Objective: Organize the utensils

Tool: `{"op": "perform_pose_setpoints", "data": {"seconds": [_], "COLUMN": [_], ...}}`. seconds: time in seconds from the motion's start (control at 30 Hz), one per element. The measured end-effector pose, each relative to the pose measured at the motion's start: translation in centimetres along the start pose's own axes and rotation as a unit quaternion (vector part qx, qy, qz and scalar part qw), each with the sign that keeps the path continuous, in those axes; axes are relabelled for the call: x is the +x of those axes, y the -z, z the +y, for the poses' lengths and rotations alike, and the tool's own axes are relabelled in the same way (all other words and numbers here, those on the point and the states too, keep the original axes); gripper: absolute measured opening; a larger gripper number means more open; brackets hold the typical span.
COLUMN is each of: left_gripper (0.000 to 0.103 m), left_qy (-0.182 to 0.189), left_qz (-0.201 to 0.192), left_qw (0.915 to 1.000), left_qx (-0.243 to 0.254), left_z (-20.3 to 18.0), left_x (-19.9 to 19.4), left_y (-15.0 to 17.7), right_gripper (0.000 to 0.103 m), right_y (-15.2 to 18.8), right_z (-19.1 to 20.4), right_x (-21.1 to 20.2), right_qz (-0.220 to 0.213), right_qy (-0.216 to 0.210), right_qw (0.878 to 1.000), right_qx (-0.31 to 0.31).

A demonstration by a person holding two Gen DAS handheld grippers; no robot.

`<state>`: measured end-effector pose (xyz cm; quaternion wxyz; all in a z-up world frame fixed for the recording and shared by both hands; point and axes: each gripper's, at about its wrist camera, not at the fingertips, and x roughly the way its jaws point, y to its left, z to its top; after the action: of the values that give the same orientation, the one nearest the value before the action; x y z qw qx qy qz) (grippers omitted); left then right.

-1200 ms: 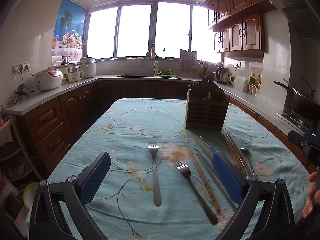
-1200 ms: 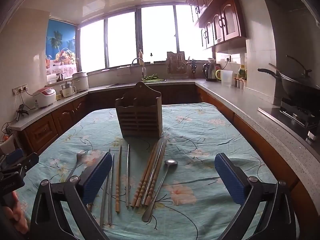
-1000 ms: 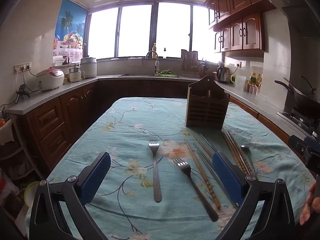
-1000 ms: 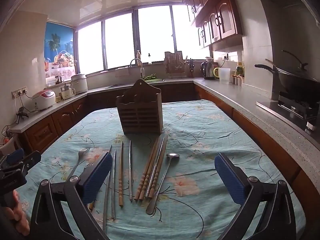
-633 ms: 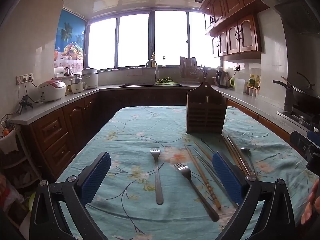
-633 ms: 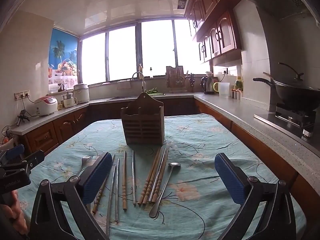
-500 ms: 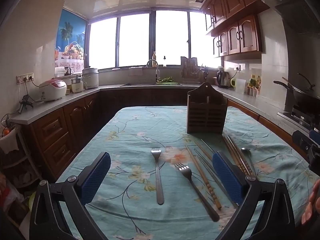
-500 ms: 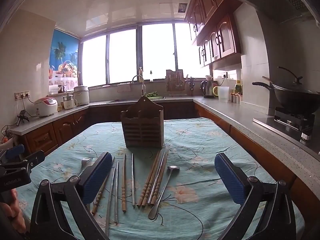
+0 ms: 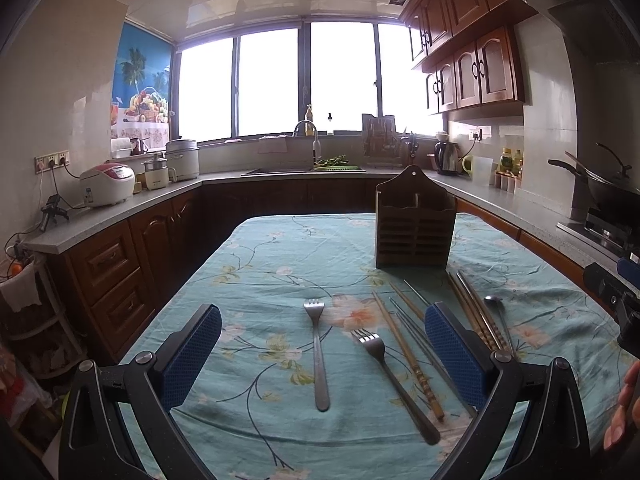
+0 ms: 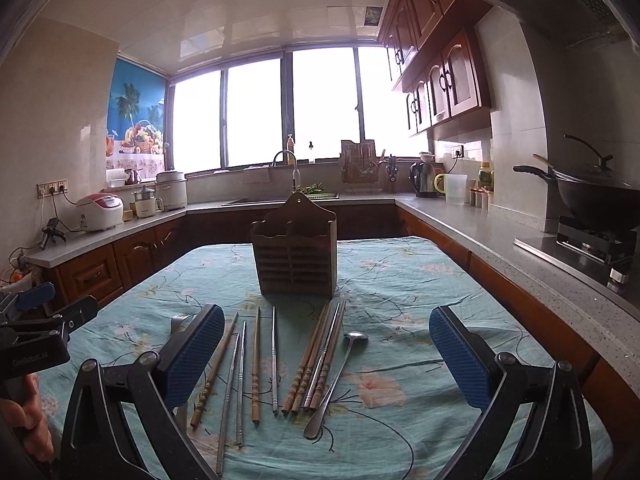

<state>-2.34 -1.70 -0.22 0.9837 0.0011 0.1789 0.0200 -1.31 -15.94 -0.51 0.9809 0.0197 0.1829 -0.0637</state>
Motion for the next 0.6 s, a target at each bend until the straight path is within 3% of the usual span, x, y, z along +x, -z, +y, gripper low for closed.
{"op": "perform_pose_setpoints", "data": {"seconds": [0.6], "left_gripper": [0.102], "left_qy": [0.001], "left_qz": [-0.007], "left_qw": [1.0], "left_qx": [-0.001], "left_z": [0.08], "left_x": [0.01], "left_y": [-0.06], "right_gripper": [0.103], "right_y": [-0.05], "right_z": [0.13], "right_x": [-0.08], "right_qz": [-0.004], "right_qy": [0.0], "right_qw": [1.0], "right_qx": [0.001]}}
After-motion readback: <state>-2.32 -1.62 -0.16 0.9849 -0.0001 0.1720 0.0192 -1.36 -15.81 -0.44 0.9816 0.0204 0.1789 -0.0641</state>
